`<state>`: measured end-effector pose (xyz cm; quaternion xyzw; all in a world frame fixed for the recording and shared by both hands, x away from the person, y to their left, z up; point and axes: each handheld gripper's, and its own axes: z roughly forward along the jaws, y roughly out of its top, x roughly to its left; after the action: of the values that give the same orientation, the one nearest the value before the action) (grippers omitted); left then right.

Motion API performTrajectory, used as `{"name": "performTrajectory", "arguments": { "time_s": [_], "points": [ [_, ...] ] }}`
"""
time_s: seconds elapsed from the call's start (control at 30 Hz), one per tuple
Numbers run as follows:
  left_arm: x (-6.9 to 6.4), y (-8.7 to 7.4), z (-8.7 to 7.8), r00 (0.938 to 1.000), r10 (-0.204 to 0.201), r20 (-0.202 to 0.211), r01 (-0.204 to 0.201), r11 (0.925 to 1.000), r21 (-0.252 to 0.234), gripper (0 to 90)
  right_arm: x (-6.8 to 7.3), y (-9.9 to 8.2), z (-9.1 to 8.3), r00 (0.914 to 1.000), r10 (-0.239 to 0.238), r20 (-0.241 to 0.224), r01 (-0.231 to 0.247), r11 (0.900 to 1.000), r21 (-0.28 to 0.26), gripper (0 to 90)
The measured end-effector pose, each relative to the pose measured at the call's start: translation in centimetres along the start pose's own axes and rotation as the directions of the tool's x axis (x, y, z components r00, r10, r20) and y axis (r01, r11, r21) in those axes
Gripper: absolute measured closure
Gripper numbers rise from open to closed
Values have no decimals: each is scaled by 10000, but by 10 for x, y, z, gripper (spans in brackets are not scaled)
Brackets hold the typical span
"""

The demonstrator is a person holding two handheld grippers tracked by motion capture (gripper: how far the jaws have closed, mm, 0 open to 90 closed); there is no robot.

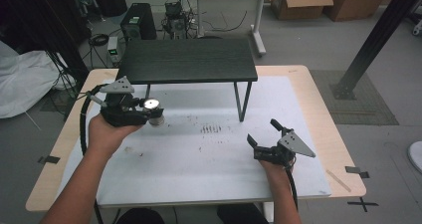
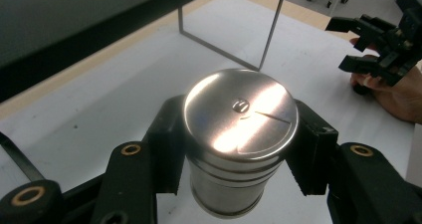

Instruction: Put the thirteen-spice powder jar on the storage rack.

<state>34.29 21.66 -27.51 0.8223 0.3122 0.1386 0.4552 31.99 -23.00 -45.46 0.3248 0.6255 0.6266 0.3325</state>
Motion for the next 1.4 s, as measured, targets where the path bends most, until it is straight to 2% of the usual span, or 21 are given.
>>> {"name": "performTrajectory", "arguments": {
  "time_s": [0.2, 0.33, 0.5, 0.67, 1.1, 1.4],
  "points": [
    [-1, 18, -6, 9999, 136, -31, -136, 9999, -41, 488, 0, 0, 0, 10000, -3, 1, 3, 10000, -5, 0],
    [1, 28, -11, 9999, 95, -63, -97, 9996, -265, 488, 0, 0, 0, 10000, -9, 4, 9, 10000, -22, 0],
    [5, 40, -18, 9999, -158, -70, 153, 9975, -688, 488, 0, 0, 0, 10000, -3, 0, 3, 10000, -5, 0],
    [10, 50, -22, 9993, -365, -107, 354, 9955, -883, 488, 0, 0, 0, 10000, -26, -4, 26, 10000, -1, 0],
    [13, 74, -27, 9992, -286, -271, 260, 9955, -912, 488, 0, 0, 0, 10000, -17, -5, 17, 10000, -5, 0],
    [20, 93, -27, 9980, -304, -552, 254, 9957, -888, 488, 0, 0, 0, 10000, -11, -9, 11, 10000, 3, 0]
  ]
}}
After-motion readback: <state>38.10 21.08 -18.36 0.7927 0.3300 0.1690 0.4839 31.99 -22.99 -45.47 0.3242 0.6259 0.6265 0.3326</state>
